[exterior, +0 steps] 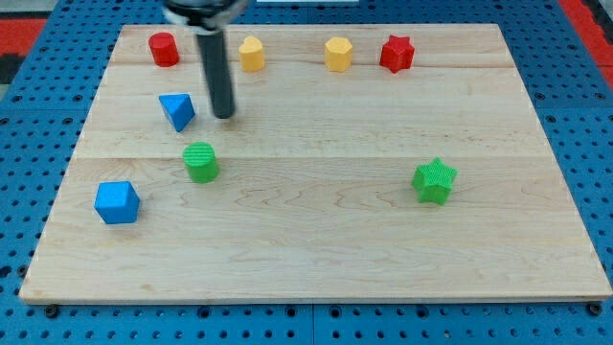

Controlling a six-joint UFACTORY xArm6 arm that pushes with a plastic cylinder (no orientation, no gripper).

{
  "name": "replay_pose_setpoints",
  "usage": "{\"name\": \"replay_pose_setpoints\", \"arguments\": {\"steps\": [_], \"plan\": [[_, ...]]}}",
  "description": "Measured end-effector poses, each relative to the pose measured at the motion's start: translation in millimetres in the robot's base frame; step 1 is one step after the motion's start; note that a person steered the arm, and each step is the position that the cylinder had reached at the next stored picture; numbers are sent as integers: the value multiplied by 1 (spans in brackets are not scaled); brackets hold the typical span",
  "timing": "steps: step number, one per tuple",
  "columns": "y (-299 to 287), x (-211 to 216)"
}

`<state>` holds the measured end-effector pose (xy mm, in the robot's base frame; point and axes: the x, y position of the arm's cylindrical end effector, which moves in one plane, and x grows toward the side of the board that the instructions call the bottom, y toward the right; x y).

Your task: Move the green circle parallel to the green star

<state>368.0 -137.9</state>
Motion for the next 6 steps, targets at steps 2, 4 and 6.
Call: {"name": "replay_pose_setpoints", "arguments": {"steps": [2,4,6], "plan": [[-62,43],[30,95],[100,95]]}}
